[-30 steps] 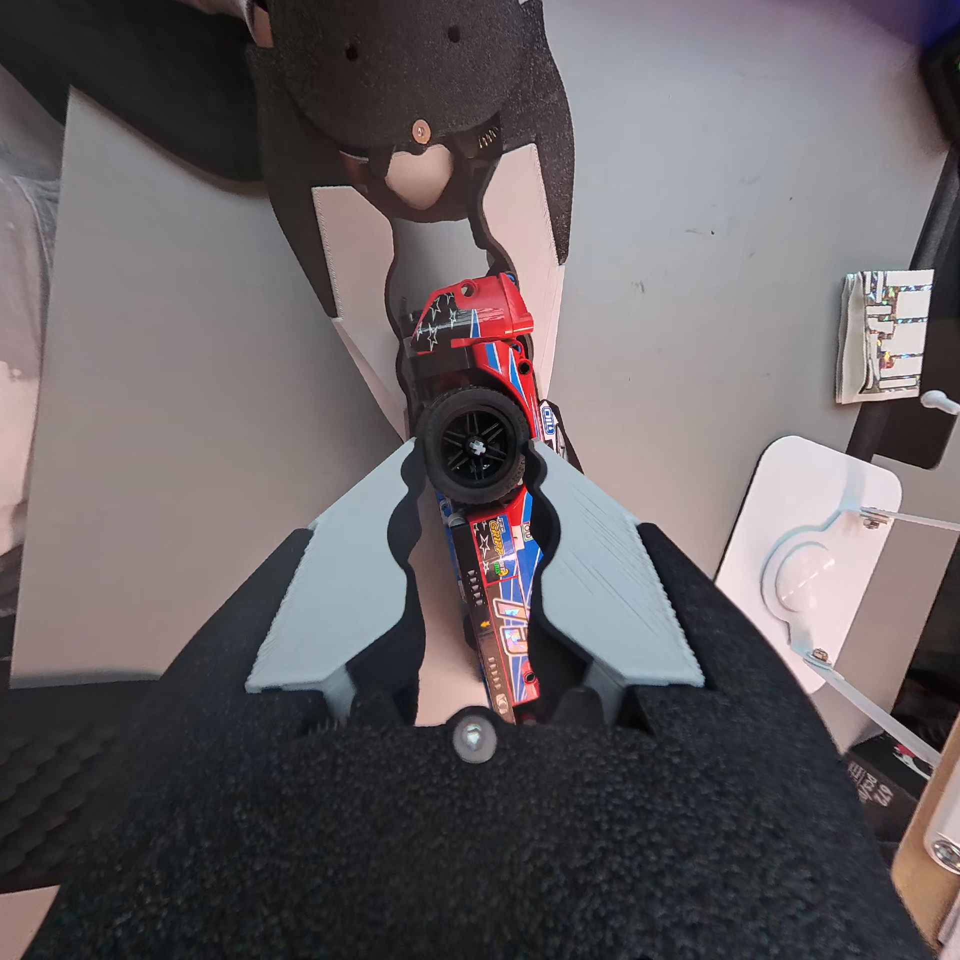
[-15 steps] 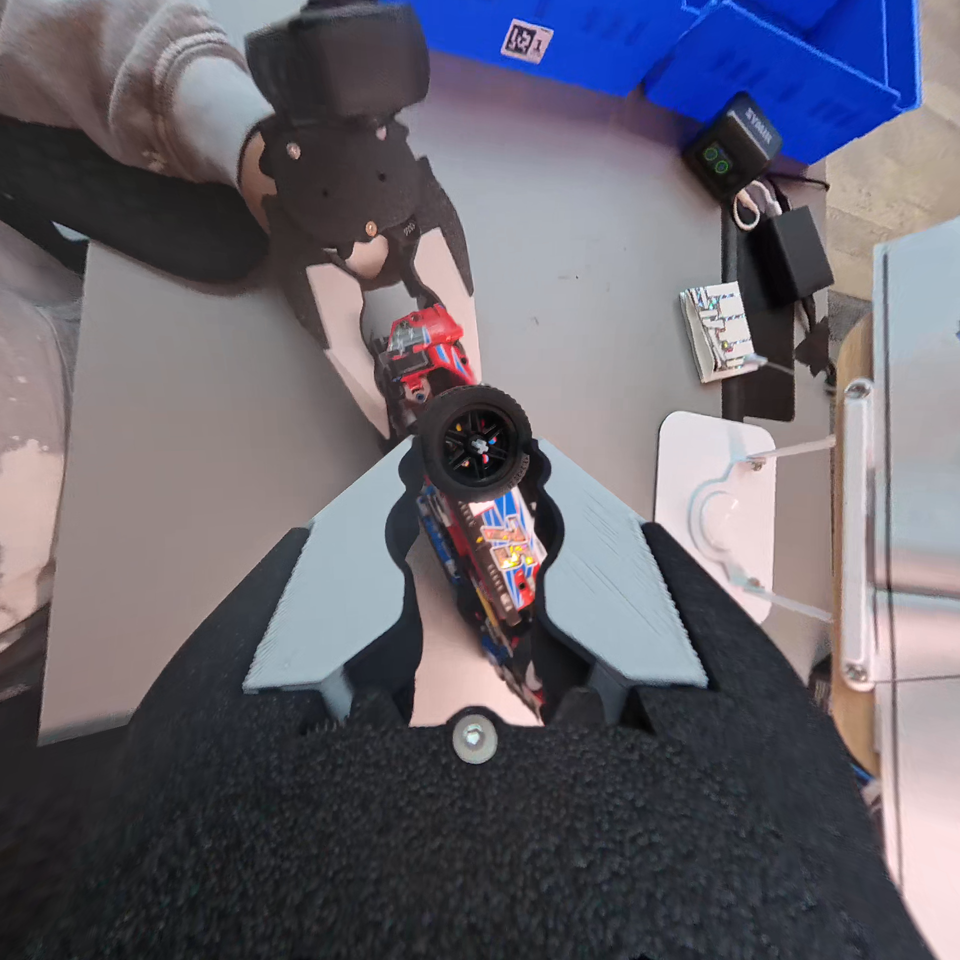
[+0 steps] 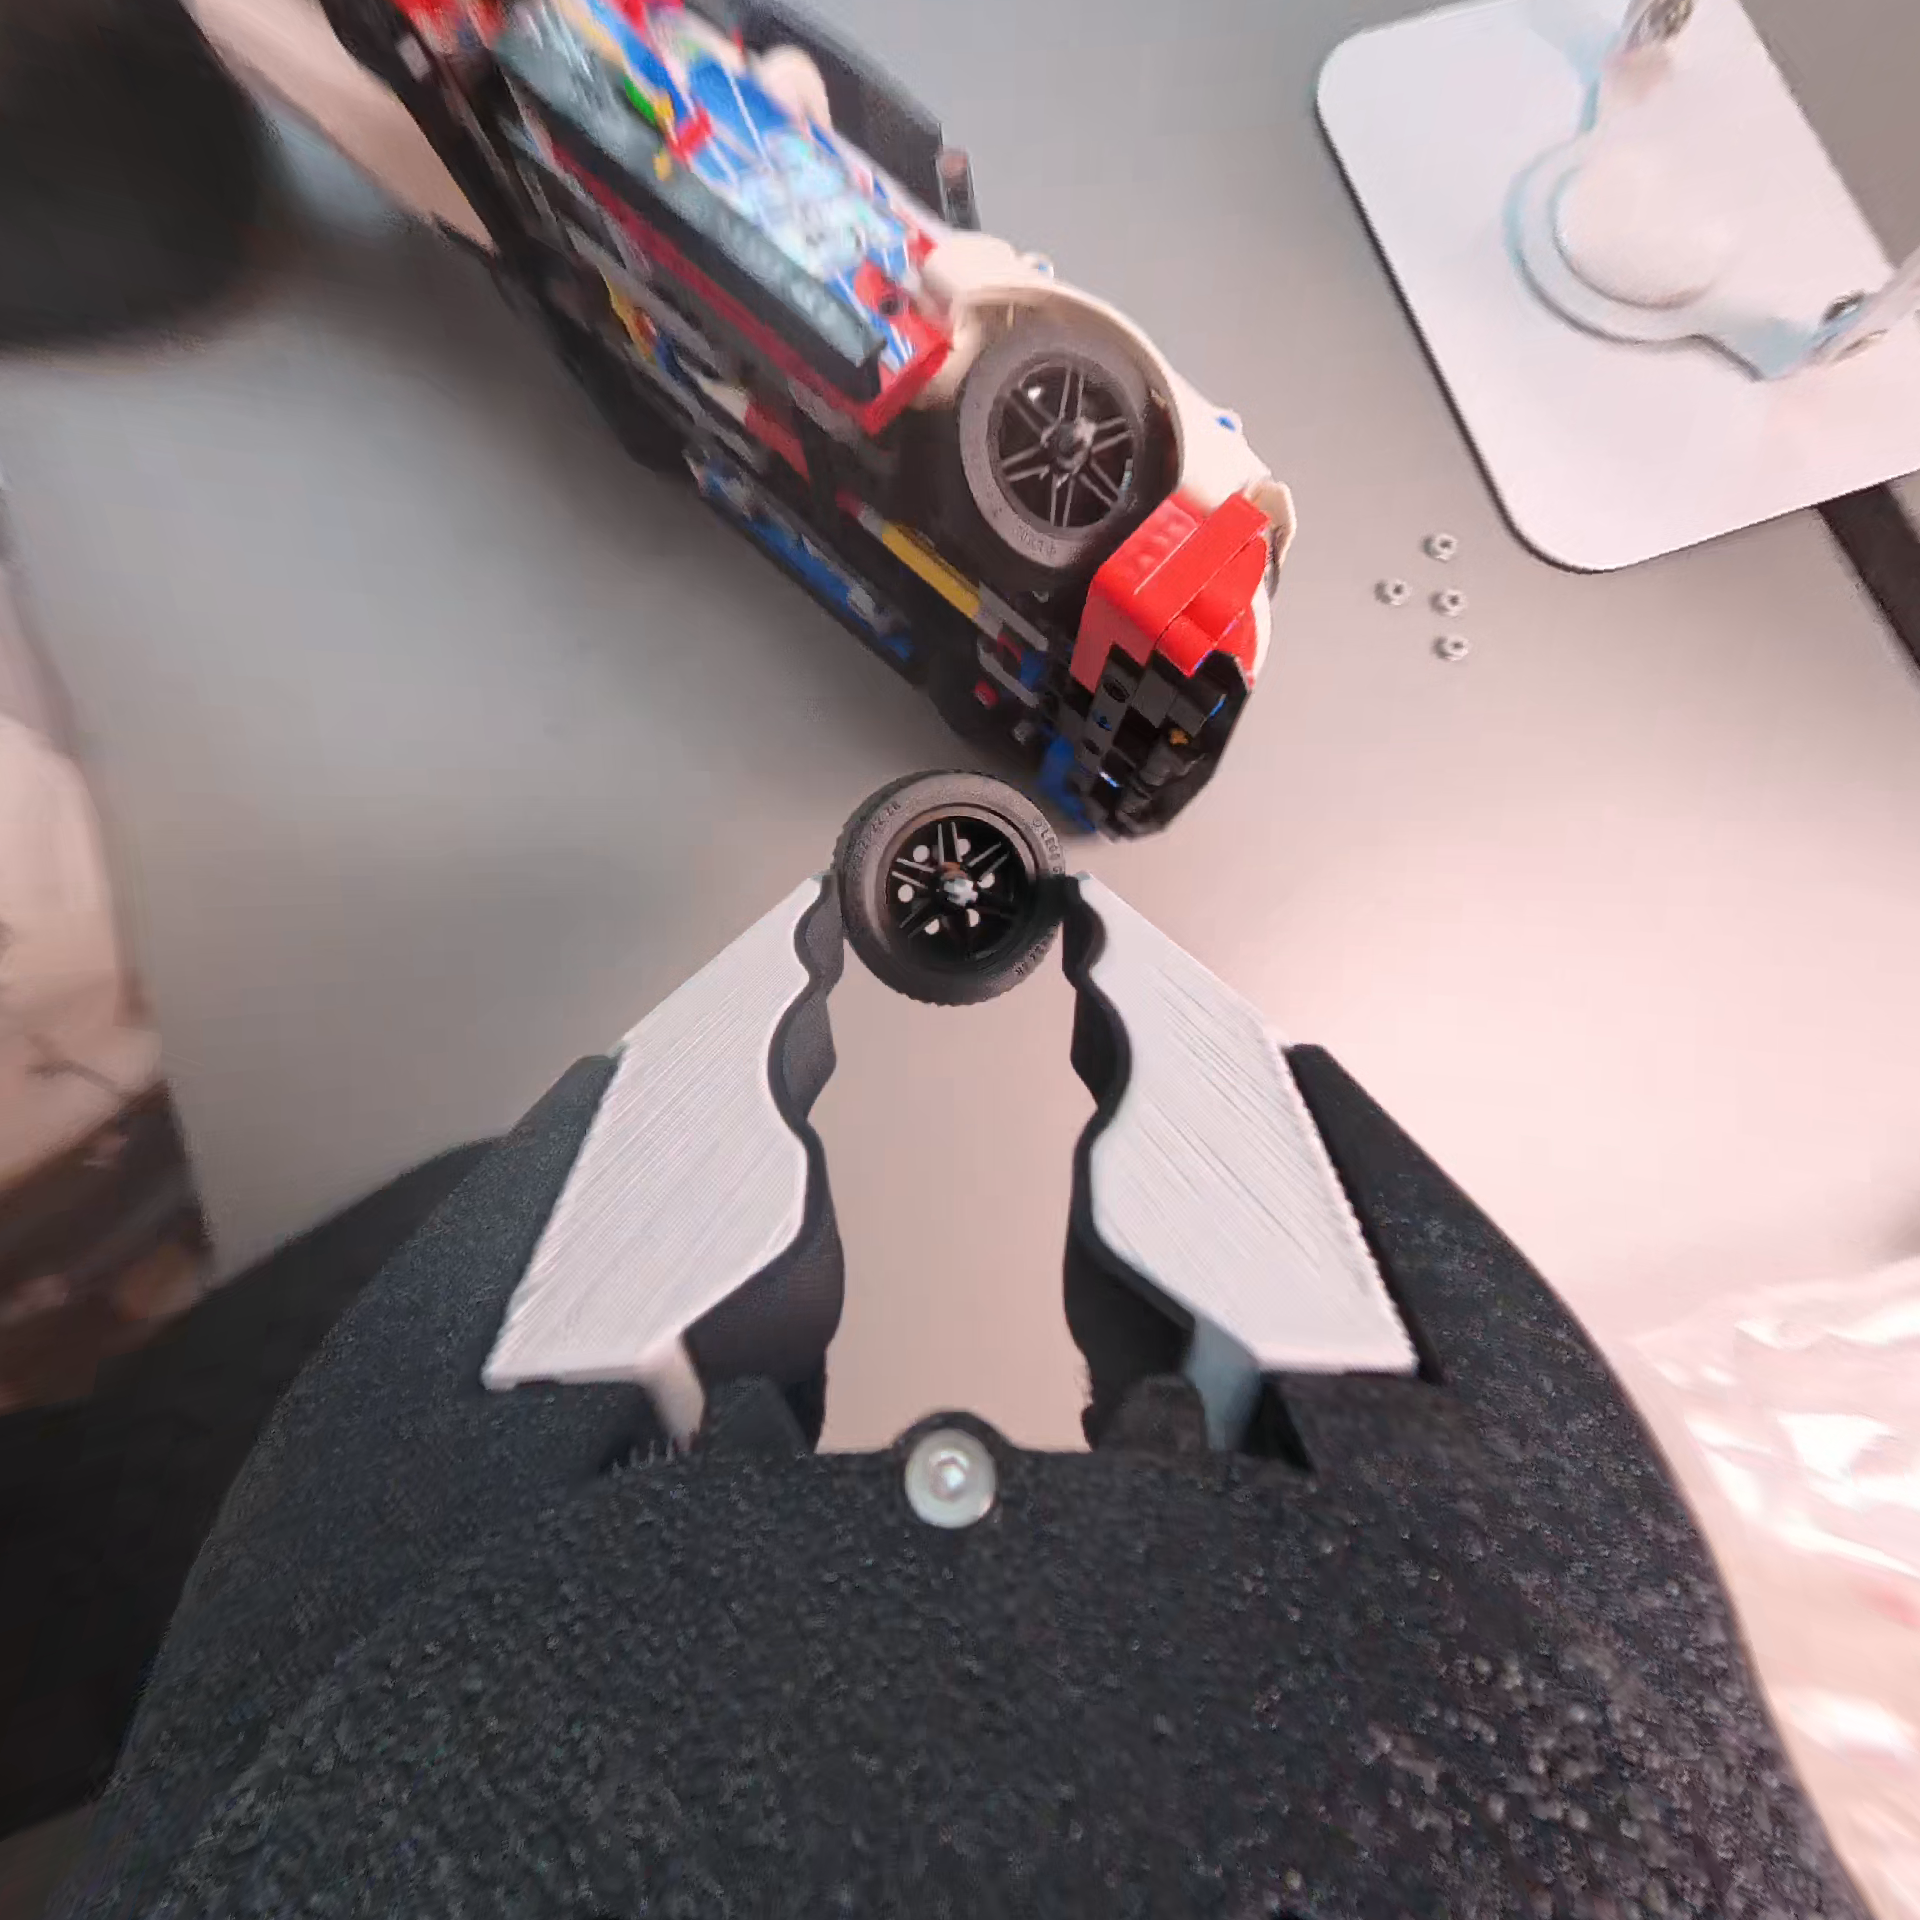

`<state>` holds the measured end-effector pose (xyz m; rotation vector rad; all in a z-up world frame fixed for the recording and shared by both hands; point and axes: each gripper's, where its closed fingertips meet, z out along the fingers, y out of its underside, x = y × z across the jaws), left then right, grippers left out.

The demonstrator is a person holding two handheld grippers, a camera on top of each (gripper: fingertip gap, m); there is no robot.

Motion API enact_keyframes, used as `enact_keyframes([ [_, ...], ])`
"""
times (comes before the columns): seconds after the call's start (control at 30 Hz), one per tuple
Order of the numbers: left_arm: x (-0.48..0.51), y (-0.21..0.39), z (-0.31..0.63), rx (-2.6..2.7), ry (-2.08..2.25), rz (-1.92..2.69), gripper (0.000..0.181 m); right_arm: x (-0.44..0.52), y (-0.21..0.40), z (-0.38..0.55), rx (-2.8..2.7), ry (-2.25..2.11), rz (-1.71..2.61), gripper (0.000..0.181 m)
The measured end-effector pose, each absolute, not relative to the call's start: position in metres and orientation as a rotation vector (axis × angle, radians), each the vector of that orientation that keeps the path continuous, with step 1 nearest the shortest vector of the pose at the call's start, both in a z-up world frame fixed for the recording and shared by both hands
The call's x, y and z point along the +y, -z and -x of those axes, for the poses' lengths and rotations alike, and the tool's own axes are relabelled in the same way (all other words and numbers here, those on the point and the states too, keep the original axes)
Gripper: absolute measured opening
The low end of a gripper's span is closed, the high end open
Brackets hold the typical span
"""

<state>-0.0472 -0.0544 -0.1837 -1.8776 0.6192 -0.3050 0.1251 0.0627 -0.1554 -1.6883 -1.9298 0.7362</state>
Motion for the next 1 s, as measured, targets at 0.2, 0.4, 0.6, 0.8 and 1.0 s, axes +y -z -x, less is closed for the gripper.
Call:
enact_keyframes([
  [0.2,-0.054,0.183,0.048,0.607,0.332,1.864,0.063,0.052,0.107,-0.124,-1.557,-1.569,1.657,0.041],
  [0.4,-0.054,0.182,0.047,0.611,0.336,1.846,0.063,0.045,0.096,-0.126,-1.491,-1.72,1.595,0.041],
  [0.6,-0.055,0.181,0.047,0.622,0.327,1.833,0.064,0.037,0.096,-0.12,-1.526,-1.698,1.579,0.042],
  [0.8,-0.056,0.182,0.046,0.635,0.315,1.823,0.064,0.029,0.109,-0.107,-1.655,-1.454,1.561,0.042],
  [1.0,-0.055,0.182,0.046,0.637,0.315,1.816,0.065,-0.023,0.089,-0.071,-1.832,-1.294,1.334,0.042],
])
